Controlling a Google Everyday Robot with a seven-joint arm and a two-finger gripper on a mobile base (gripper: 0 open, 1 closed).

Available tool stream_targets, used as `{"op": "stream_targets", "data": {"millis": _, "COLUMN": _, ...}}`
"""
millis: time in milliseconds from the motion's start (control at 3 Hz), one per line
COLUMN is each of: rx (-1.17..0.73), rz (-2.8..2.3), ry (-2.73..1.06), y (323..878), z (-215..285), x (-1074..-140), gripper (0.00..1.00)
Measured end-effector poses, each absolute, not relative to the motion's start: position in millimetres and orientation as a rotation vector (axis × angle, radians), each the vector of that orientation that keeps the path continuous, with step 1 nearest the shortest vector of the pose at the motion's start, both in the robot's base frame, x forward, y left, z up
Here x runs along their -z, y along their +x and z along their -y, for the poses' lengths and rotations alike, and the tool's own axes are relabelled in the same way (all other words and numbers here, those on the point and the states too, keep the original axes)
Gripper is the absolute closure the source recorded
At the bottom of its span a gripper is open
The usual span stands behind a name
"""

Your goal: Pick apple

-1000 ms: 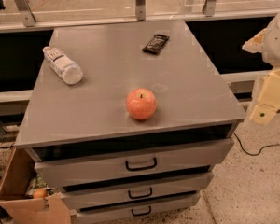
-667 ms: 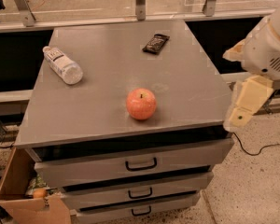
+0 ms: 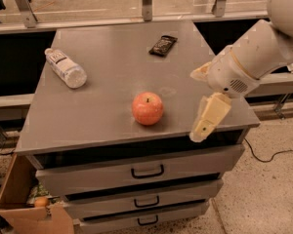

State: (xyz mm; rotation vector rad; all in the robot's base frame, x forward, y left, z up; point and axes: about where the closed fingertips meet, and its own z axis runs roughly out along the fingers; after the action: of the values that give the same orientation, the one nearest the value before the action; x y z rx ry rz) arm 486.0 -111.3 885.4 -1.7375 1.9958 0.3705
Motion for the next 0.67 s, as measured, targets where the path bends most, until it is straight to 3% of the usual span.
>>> {"op": "stream_targets", "data": {"millis": 667, "rx": -0.567, "rz": -1.778, "ry": -1.718, "y": 512, "z": 36, "x": -855, "gripper": 0.0}}
